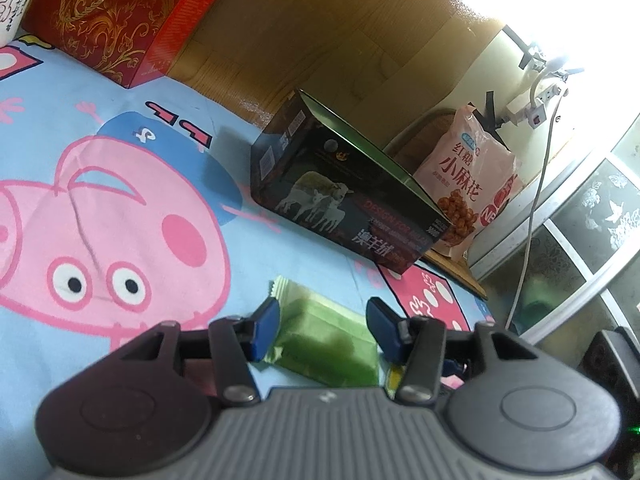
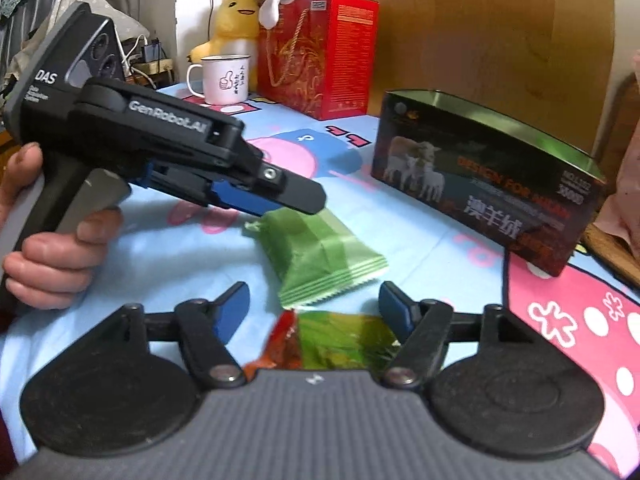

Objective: Organize snacks

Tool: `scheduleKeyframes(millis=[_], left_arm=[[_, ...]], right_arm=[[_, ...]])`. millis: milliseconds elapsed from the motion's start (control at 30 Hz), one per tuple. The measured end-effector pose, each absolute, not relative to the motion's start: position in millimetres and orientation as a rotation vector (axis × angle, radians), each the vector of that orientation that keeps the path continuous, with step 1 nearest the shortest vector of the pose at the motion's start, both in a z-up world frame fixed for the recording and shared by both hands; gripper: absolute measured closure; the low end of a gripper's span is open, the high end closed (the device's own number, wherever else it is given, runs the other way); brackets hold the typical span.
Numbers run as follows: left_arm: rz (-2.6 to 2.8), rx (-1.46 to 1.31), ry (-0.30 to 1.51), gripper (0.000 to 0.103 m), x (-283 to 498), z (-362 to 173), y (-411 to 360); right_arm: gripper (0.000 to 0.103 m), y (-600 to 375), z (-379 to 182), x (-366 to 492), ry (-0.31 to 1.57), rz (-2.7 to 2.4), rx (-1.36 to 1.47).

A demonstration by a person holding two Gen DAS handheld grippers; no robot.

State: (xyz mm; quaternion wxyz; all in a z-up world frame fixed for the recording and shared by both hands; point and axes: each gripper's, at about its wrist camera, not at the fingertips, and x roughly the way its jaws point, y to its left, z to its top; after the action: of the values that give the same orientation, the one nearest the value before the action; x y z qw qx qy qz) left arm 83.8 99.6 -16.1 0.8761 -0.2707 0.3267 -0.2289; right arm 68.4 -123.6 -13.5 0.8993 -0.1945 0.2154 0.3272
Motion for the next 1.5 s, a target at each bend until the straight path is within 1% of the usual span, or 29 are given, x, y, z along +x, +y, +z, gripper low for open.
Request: scheduleKeyframes(millis=[267, 567, 600, 633, 667, 700, 733, 833, 867, 900, 933, 1233, 1367, 1500], left_arm=[[-0.490, -0.629, 0.678, 0.052, 77.3, -8.3, 115.7], [-0.451, -0.540, 0.703, 0.051, 79.8, -2.7, 103.4], [-0.446, -0.534, 0.720, 0.052, 84.3, -5.8, 101.7], [-0.446, -0.523, 0.744, 0.057, 88.6, -9.3, 98.1], [-0.449, -0.504, 0.737, 0.057, 89.1, -10.5, 93.9], [-0.443, -0.477, 0.735, 0.057, 87.9, -9.1, 89.6], [-0.441, -0.451, 0.737, 0.059, 86.7, -7.5, 85.8], [-0.434, -0.465, 0.745, 0.062, 85.5, -7.1, 88.4], [-0.436, -0.488, 0.750, 0.067, 85.9, -7.1, 91.5], [-0.453, -0.509, 0.750, 0.070, 86.4, -6.4, 93.6], [-0.457, -0.516, 0.743, 0.070, 85.4, -3.5, 94.1], [-0.498, -0.454, 0.624, 0.070, 100.5, 47.0, 77.0], [-0.527, -0.398, 0.568, 0.070, 123.0, 73.9, 58.5], [-0.547, -0.367, 0.542, 0.070, 155.3, 86.5, 39.6]], right_arm=[[0.026, -122.1, -11.1, 70.9, 0.444, 0.680, -0.426], [0.026, -117.5, -9.8, 78.7, 0.452, 0.704, -0.429], [0.028, -116.1, -9.5, 80.9, 0.464, 0.710, -0.422], [0.032, -115.2, -8.9, 83.1, 0.477, 0.722, -0.407], [0.036, -114.0, -8.1, 84.6, 0.483, 0.735, -0.391], [0.042, -111.7, -7.6, 85.0, 0.475, 0.729, -0.389], [0.055, -109.1, -7.5, 84.0, 0.456, 0.712, -0.401], [0.059, -109.3, -7.0, 84.4, 0.437, 0.699, -0.397], [0.059, -110.8, -6.9, 84.0, 0.432, 0.697, -0.387], [0.064, -112.4, -6.1, 83.1, 0.423, 0.694, -0.380], [0.066, -112.9, -4.4, 81.4, 0.409, 0.689, -0.377], [0.066, -123.1, 28.0, 76.3, 0.227, 0.616, -0.352], [0.066, -131.8, 50.9, 89.9, 0.160, 0.570, -0.348], [0.067, -141.5, 68.7, 116.3, 0.119, 0.536, -0.355]])
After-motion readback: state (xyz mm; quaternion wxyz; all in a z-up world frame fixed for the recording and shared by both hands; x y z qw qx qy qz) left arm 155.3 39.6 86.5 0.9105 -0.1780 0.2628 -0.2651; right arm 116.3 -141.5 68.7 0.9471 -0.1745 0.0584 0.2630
